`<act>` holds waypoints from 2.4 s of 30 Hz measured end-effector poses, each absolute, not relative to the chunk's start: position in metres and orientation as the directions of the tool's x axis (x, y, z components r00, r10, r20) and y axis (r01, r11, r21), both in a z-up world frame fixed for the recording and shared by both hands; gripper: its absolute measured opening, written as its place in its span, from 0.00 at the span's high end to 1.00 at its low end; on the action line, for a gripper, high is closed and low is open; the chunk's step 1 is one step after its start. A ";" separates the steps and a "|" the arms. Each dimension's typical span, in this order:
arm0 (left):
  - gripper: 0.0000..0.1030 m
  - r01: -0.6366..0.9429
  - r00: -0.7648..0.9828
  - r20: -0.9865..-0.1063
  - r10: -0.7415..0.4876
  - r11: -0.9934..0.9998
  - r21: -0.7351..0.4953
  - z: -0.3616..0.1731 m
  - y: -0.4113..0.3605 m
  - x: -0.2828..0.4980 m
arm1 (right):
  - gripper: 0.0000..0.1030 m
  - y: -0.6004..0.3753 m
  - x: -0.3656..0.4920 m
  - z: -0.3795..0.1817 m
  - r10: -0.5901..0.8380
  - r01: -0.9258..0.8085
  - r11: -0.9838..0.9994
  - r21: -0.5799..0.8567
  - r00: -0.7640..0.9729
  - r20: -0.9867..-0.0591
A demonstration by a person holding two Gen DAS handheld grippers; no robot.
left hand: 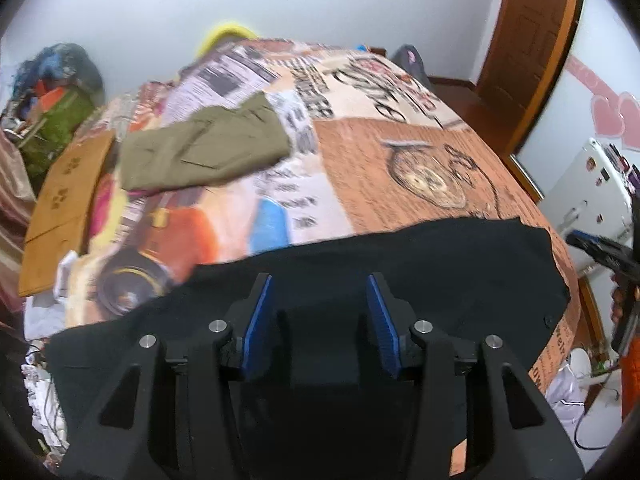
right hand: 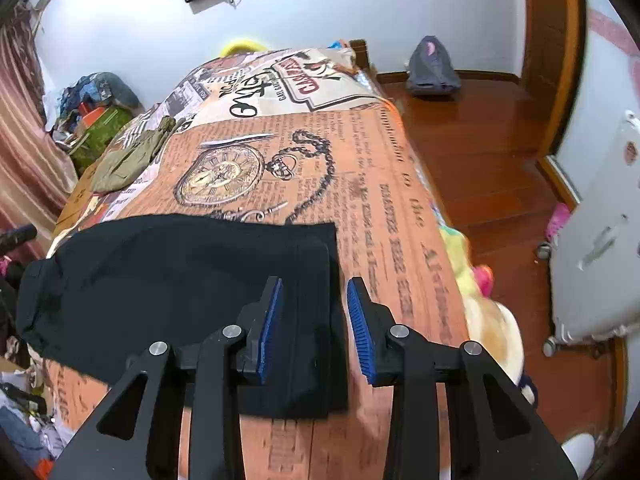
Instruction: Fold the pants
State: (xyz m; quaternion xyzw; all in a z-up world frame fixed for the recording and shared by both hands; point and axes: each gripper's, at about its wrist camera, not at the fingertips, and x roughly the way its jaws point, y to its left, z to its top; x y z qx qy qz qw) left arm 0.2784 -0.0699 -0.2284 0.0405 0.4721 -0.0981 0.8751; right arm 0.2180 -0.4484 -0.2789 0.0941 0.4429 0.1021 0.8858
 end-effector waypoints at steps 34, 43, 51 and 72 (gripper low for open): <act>0.39 0.269 0.467 -0.876 -0.120 0.963 0.011 -0.293 -0.119 0.262 | 0.80 -0.431 0.264 -0.287 0.417 -0.250 0.909 0.334 0.560 -0.716; 0.38 0.272 0.473 -0.874 -0.113 0.962 0.023 -0.293 -0.121 0.261 | 0.79 -0.423 0.267 -0.277 0.321 -0.263 0.945 0.193 0.634 -0.703; 0.36 0.279 0.474 -0.872 -0.120 0.960 0.020 -0.293 -0.120 0.258 | 0.79 -0.461 0.290 -0.321 0.160 -0.043 0.985 0.167 0.591 -0.791; 0.36 0.328 0.490 -0.863 -0.126 0.943 0.048 -0.264 -0.119 0.198 | 0.60 -0.362 0.160 -0.245 0.392 -0.420 0.896 0.146 0.591 -0.705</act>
